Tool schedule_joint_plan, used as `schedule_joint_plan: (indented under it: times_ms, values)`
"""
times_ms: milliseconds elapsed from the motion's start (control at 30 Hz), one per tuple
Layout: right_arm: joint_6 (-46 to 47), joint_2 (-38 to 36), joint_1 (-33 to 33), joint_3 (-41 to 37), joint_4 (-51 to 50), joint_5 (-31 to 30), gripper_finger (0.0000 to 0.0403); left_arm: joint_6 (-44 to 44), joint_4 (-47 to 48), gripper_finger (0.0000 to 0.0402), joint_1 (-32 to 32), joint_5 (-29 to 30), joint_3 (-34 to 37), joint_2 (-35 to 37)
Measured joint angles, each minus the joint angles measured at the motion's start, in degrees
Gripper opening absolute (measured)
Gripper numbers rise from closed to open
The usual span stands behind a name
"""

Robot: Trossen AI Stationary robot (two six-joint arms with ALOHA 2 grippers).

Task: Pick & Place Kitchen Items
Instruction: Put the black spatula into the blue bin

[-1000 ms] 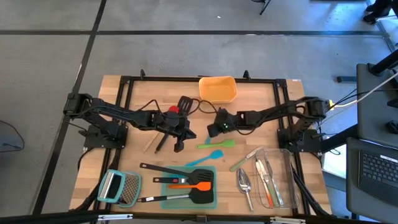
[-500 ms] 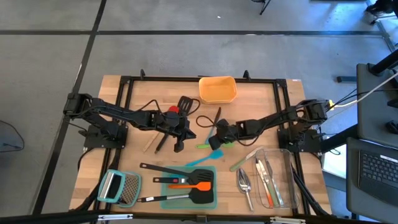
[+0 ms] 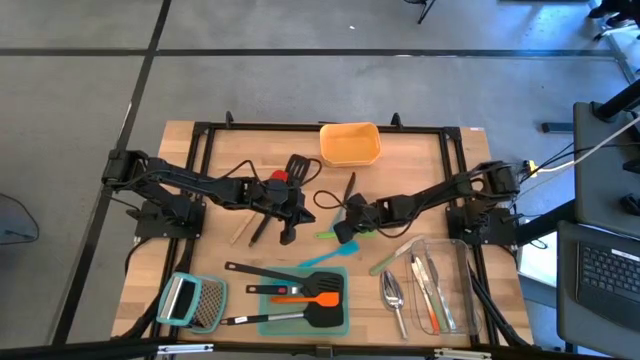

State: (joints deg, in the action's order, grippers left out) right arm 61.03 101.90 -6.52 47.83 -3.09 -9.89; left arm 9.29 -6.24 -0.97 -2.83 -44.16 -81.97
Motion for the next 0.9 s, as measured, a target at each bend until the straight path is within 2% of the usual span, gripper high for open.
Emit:
schedule_joint_plan:
  times_ms: [233,767,900]
  values:
    - [-1.43,5.24,0.04,5.56,-0.87,-1.09,0.0002,0.01,-0.15,0.0029,0.02,0.15,0.00,0.00]
    - [-6.69,12.33,2.14,15.35,-0.46,-1.67,0.0002,0.12,0.16,0.0029,0.05,0.38,0.00,0.00]
    - [-8.16,13.50,2.96,16.68,-0.43,-3.81,0.0002,0.12,0.44,0.0029,0.02,0.35,0.00,0.00]
